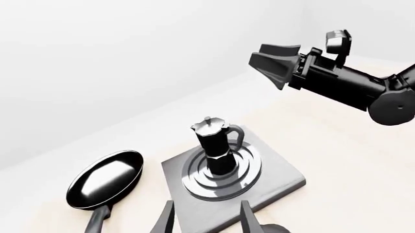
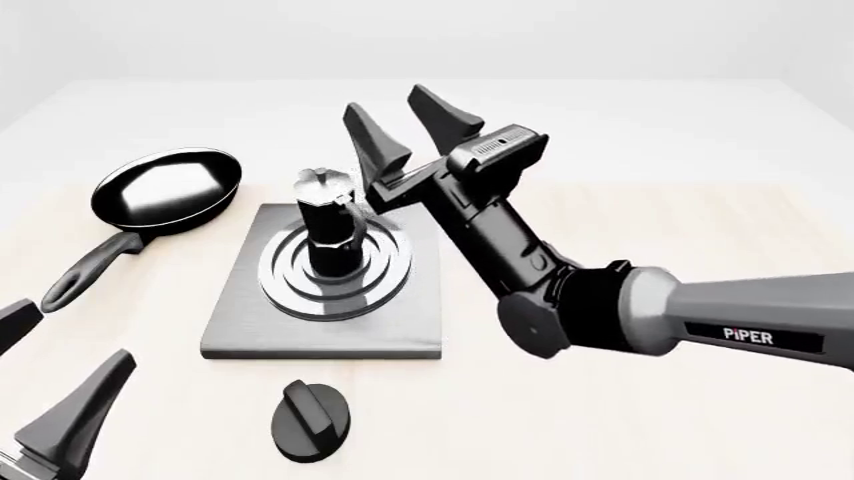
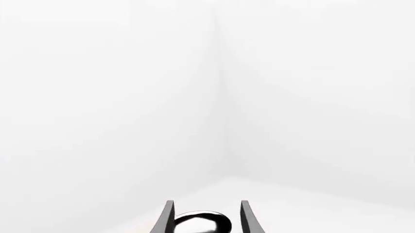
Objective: Turn on the stove and put the moka pot on it.
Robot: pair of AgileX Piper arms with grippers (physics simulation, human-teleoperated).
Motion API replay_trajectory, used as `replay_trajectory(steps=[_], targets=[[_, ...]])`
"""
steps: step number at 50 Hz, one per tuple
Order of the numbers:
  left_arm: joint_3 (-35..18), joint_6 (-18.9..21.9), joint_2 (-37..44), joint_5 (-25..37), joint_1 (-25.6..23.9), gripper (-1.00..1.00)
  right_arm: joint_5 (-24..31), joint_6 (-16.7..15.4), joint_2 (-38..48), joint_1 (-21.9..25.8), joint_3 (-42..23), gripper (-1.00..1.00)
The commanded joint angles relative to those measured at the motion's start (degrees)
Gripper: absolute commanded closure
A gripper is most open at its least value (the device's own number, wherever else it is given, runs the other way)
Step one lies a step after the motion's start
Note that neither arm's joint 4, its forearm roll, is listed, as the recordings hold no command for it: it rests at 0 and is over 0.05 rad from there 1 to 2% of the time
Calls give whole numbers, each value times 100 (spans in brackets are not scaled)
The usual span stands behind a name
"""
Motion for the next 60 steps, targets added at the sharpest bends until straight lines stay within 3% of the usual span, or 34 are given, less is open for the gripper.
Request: replay_trajectory(steps=[1,39,60], targets=[[19,10,7,-26,4,-100,-90,73,-372,10,278,-100],[18,4,2,-31,0,-100,-260,323,-1421,-168,1018,-100],[-20,19,-16,14,7,-100,-258,310,-2012,-215,1380,-100]])
